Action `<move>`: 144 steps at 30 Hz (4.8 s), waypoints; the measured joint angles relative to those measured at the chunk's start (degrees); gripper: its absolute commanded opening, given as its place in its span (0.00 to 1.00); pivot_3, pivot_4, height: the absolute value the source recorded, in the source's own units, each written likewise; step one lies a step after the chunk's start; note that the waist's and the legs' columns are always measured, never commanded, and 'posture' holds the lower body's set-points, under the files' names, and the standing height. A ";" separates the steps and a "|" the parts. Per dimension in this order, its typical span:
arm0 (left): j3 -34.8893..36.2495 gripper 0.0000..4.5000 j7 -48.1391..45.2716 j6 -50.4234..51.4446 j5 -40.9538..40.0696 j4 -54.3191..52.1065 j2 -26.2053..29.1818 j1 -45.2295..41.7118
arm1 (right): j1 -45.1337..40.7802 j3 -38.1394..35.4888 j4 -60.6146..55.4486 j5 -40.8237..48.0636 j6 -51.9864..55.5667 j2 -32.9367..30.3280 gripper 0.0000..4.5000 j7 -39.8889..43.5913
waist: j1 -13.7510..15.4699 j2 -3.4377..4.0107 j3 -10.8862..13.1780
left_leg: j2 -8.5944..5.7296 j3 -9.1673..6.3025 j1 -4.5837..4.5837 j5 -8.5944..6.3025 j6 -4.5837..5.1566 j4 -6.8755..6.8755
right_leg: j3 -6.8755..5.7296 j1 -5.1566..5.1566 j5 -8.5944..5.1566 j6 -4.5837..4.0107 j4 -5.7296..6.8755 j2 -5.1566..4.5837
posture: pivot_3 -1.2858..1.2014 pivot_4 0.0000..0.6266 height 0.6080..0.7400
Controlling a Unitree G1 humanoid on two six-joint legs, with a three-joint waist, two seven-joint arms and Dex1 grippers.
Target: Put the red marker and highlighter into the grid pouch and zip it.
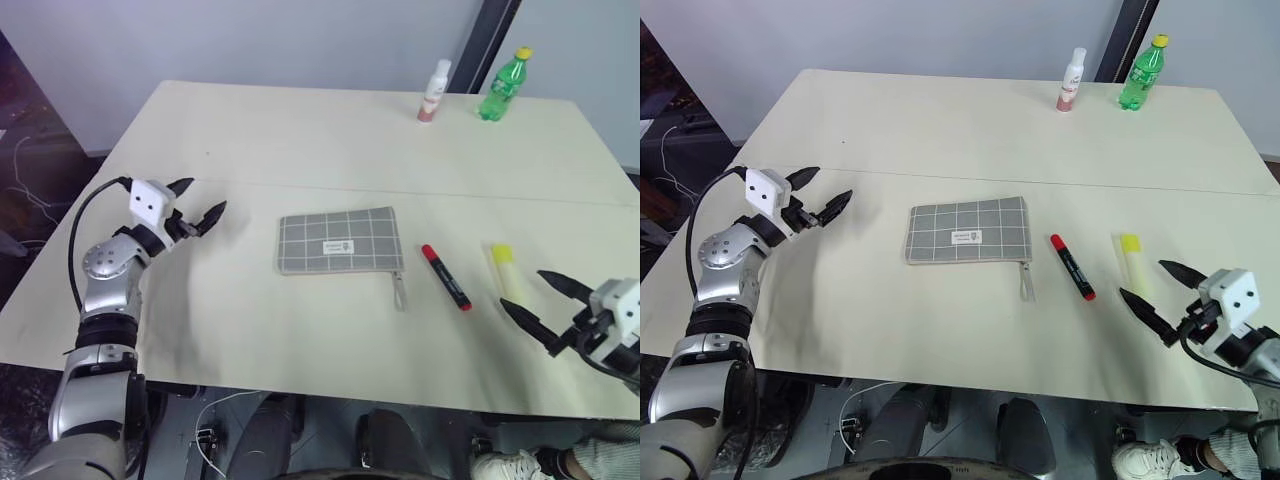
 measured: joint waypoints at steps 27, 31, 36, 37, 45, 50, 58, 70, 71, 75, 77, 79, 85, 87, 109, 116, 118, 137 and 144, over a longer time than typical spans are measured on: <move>-11.59 0.91 -1.67 -25.31 12.40 -0.30 2.78 1.11 | -30.64 32.66 0.50 -16.59 6.97 11.11 0.01 -15.83 | -0.10 0.03 0.02 | 0.04 0.30 -0.15 0.04 -0.03 -0.02 | 0.08 -0.39 0.06 0.01 0.17 0.16 | 0.52 0.24 1.00; -14.01 0.91 -2.92 -29.37 13.23 0.59 3.01 0.84 | -34.14 35.78 3.78 -21.22 6.41 12.41 0.01 -18.18 | -0.18 0.03 0.02 | 0.06 0.39 -0.09 0.04 -0.04 -0.02 | 0.17 -0.40 0.06 0.00 0.20 0.19 | 0.52 0.24 1.00; -17.28 0.91 -2.06 -36.73 18.85 5.85 4.56 -0.54 | -38.09 40.56 9.67 -29.36 5.49 13.81 0.01 -22.02 | -0.07 0.04 0.02 | 0.08 0.58 -0.07 0.05 -0.04 -0.08 | 0.33 -0.51 0.06 0.00 0.27 0.23 | 0.52 0.24 1.00; -17.54 0.91 -1.54 -37.76 19.62 6.99 4.62 -0.96 | -38.44 41.54 10.93 -31.16 5.16 13.80 0.01 -22.71 | 0.01 0.04 0.02 | 0.08 0.60 -0.09 0.05 -0.04 -0.08 | 0.35 -0.54 0.06 0.00 0.29 0.23 | 0.52 0.24 1.00; -20.96 0.91 5.26 -43.97 27.19 12.98 5.46 -4.88 | -38.68 42.74 13.10 -34.99 4.03 13.73 0.01 -24.12 | -0.03 0.03 0.02 | 0.13 0.83 0.01 0.05 -0.04 -0.08 | 0.49 -0.56 0.07 0.01 0.40 0.22 | 0.52 0.24 1.00; -23.13 0.91 8.31 -44.54 28.96 16.18 1.35 -6.79 | -37.88 42.28 12.20 -34.93 4.15 13.55 0.01 -23.66 | 0.05 0.03 0.02 | 0.14 0.85 0.00 0.05 -0.03 -0.04 | 0.49 -0.56 0.07 0.02 0.43 0.22 | 0.52 0.24 1.00; -26.76 0.80 9.44 -45.04 31.76 21.09 -2.47 -12.28 | -37.45 41.52 11.01 -34.83 5.12 13.54 0.00 -23.15 | 0.07 0.02 0.01 | 0.15 0.87 0.01 0.05 -0.02 0.02 | 0.49 -0.54 0.08 0.02 0.47 0.22 | 0.52 0.24 1.00; -27.02 0.00 3.50 -43.28 26.82 22.45 -4.72 -13.36 | -35.73 39.07 7.22 -32.09 7.19 13.51 0.06 -21.68 | -0.14 0.03 0.01 | 0.18 0.89 0.05 0.05 -0.01 0.02 | 0.49 -0.53 0.08 0.03 0.50 0.22 | 0.52 0.24 1.00; -26.67 0.00 2.62 -43.03 25.73 22.00 -4.70 -12.83 | -35.44 38.00 6.13 -30.24 8.33 13.71 0.13 -20.87 | -0.15 0.03 0.01 | 0.19 0.89 0.04 0.05 -0.01 0.03 | 0.49 -0.53 0.08 0.03 0.50 0.22 | 0.52 0.24 1.00; -25.45 0.00 0.80 -41.50 22.35 19.37 -4.20 -10.35 | -35.17 34.27 0.24 -24.62 12.46 13.73 0.55 -18.80 | -0.34 0.02 0.01 | 0.21 0.88 0.04 0.05 -0.01 0.02 | 0.49 -0.55 0.08 0.02 0.51 0.21 | 0.52 0.24 1.00; -24.99 0.00 0.80 -40.02 21.60 16.71 -3.47 -8.64 | -33.99 31.52 -4.72 -20.83 16.42 13.60 0.80 -18.26 | -0.31 0.03 0.01 | 0.22 0.87 0.04 0.03 0.01 0.01 | 0.49 -0.55 0.08 0.03 0.50 0.20 | 0.52 0.24 1.00; -24.41 0.00 1.94 -37.93 21.22 12.97 -2.79 -6.32 | -31.12 29.45 -10.63 -17.30 21.70 11.78 0.99 -17.20 | -0.28 0.02 0.01 | 0.22 0.88 0.04 0.00 0.04 0.01 | 0.50 -0.54 0.08 0.03 0.49 0.18 | 0.52 0.24 1.00; -22.07 0.00 8.69 -28.55 21.72 1.86 -1.46 0.71 | -22.13 26.45 -22.72 -11.20 36.43 9.51 0.99 -18.55 | -0.20 0.07 -0.02 | 0.32 0.88 0.06 -0.02 0.04 0.01 | 0.56 -0.55 0.09 -0.04 0.48 0.13 | 0.52 0.24 1.00; -21.44 0.00 10.22 -25.48 21.68 -1.27 -1.53 2.54 | -20.86 27.55 -24.07 -11.50 38.16 9.75 0.99 -20.45 | -0.21 0.08 -0.02 | 0.33 0.89 0.06 -0.02 0.03 0.00 | 0.56 -0.56 0.08 -0.05 0.47 0.13 | 0.52 0.24 1.00; -21.63 0.00 14.07 -15.34 23.60 -12.00 -3.95 5.85 | -36.86 46.53 -4.59 -23.94 32.83 19.59 0.01 -28.31 | -0.25 0.09 -0.02 | 0.31 0.98 0.01 0.00 0.03 -0.06 | 0.60 -0.68 0.12 -0.06 0.41 0.24 | 0.52 0.24 1.00; -22.92 0.00 14.08 -14.99 24.30 -13.78 -4.85 6.24 | -45.85 57.02 2.46 -30.14 22.39 19.72 0.01 -20.53 | -0.38 0.09 -0.02 | 0.30 0.98 0.01 0.00 0.03 -0.05 | 0.60 -0.66 0.12 -0.06 0.41 0.30 | 0.52 0.24 1.00; -23.00 0.00 14.40 -14.85 25.00 -13.60 -4.93 6.22 | -47.48 59.34 5.21 -31.76 17.87 19.25 0.01 -17.41 | -0.36 0.09 -0.02 | 0.30 0.98 0.01 0.01 0.03 -0.03 | 0.60 -0.66 0.12 -0.06 0.41 0.31 | 0.52 0.24 1.00; -23.65 0.00 16.51 -14.83 26.30 -12.38 -5.47 4.38 | -31.10 46.76 -7.88 -29.79 8.80 7.55 0.99 -8.96 | 0.11 0.07 -0.01 | 0.28 0.99 0.00 0.01 -0.02 -0.04 | 0.61 -0.62 0.12 -0.05 0.40 0.21 | 0.52 0.24 1.00; -23.50 0.00 17.29 -15.42 25.91 -11.12 -5.55 3.75 | -16.14 28.87 -25.09 -16.25 16.13 14.39 0.99 -17.88 | 0.05 0.07 -0.01 | 0.41 0.98 0.04 0.01 -0.03 -0.12 | 0.63 -0.64 0.11 -0.07 0.40 0.20 | 0.52 0.24 1.00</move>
